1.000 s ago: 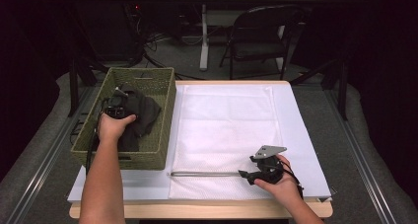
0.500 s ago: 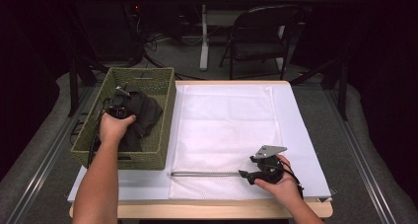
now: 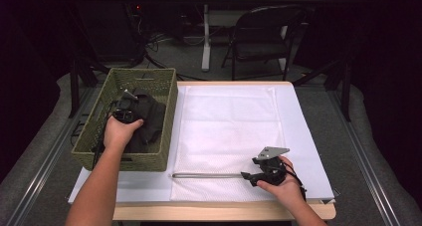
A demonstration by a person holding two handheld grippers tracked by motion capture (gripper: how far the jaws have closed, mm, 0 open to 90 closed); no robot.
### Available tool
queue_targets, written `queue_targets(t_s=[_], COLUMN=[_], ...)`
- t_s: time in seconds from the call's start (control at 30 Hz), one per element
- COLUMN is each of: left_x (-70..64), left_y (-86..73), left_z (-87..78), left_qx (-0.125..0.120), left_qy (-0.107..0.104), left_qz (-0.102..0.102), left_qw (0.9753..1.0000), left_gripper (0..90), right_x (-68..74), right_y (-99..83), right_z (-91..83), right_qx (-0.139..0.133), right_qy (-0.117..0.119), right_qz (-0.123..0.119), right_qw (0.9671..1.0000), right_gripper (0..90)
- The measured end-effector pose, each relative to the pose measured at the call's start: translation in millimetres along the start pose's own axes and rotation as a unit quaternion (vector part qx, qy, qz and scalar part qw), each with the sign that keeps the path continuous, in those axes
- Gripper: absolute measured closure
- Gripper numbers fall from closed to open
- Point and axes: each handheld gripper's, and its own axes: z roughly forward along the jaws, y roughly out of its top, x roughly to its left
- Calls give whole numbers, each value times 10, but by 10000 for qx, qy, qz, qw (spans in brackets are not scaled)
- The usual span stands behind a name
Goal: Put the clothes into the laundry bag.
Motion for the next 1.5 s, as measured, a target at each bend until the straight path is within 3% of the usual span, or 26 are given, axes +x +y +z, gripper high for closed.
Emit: queue_targets(t_s=[0.07, 0.27, 0.37, 0.5, 0.53, 0.63, 0.73, 0.83, 0.9, 0.97, 1.17, 1.33, 1.43, 1.5], left_x=[25, 52, 56, 78, 85, 73, 65, 89, 132, 191, 332, 350, 357, 366], left_y=[8, 7, 17, 65, 81, 115, 167, 217, 251, 266, 234, 231, 232, 227], left_z=[15, 28, 15, -33, -49, -109, -166, -160, -119, -71, 48, 120, 159, 189], left_qx=[42, 77, 155, 320, 342, 292, 233, 264, 358, 401, 262, 187, 123, 81], left_qy=[53, -13, -79, -135, -112, 149, 441, 508, 563, 444, -92, -202, -249, -299], left_qz=[32, 126, -67, -17, -3, 292, 548, 672, 667, 628, 332, 301, 454, 444], left_qw=[10000, 9999, 9998, 9994, 9994, 9990, 9973, 9961, 9955, 9962, 9991, 9992, 9986, 9985], left_gripper=[445, 424, 420, 359, 322, 235, 183, 137, 44, 0, 0, 0, 0, 0], right_x=[1, -10, -10, -10, -8, -9, -8, -6, -5, -5, -15, -10, -5, -6], right_y=[0, -5, -5, -7, -8, -9, -12, -11, -12, -13, -17, -17, -17, -18], right_z=[-3, -4, -3, 0, -1, 4, 13, 17, 20, 17, 17, 20, 19, 23], right_qx=[-6, 16, 4, 12, 17, 38, 34, 53, 50, 54, 59, 54, 63, 63], right_qy=[3, 4, 3, 14, 20, 23, 32, 17, 13, 14, 40, 30, 28, 28], right_qz=[-8, 22, 8, 7, 30, 48, 23, 21, 19, 9, 15, 13, 11, 0], right_qw=[10000, 10000, 10000, 10000, 10000, 10000, 10000, 10000, 10000, 10000, 10000, 10000, 10000, 10000], right_gripper=[295, 297, 297, 297, 297, 297, 297, 297, 297, 297, 297, 297, 297, 297])
